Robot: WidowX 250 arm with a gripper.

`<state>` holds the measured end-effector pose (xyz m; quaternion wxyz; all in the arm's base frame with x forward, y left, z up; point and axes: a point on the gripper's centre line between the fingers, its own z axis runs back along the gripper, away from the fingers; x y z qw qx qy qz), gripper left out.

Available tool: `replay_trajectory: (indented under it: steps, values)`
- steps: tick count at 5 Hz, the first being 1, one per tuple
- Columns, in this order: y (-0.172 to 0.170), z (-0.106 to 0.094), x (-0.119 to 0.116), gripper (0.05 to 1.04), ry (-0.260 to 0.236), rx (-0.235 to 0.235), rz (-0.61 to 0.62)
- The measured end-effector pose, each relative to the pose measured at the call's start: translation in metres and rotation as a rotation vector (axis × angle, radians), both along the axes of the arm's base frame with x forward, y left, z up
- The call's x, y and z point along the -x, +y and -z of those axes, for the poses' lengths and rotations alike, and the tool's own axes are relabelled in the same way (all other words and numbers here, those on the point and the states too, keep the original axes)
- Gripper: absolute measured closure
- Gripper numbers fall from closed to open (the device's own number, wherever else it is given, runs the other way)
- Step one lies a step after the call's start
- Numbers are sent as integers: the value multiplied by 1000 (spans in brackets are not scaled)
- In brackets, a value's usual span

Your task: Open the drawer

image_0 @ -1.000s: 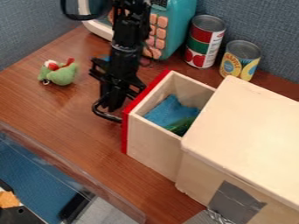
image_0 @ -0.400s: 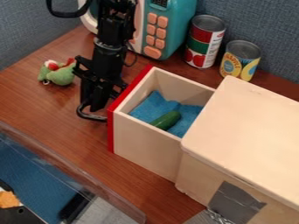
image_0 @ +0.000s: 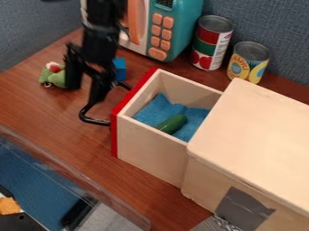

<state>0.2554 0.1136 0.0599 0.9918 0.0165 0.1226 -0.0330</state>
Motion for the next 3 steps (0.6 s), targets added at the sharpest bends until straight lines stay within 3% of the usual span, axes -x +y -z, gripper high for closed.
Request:
replay_trajectory:
  steps: [1, 2, 3]
  values:
    - [11, -31, 10, 80, -32, 45, 7]
    - [38, -61, 28, 83, -72, 99, -63]
    - [48, -85, 43, 83, -129, 107, -59]
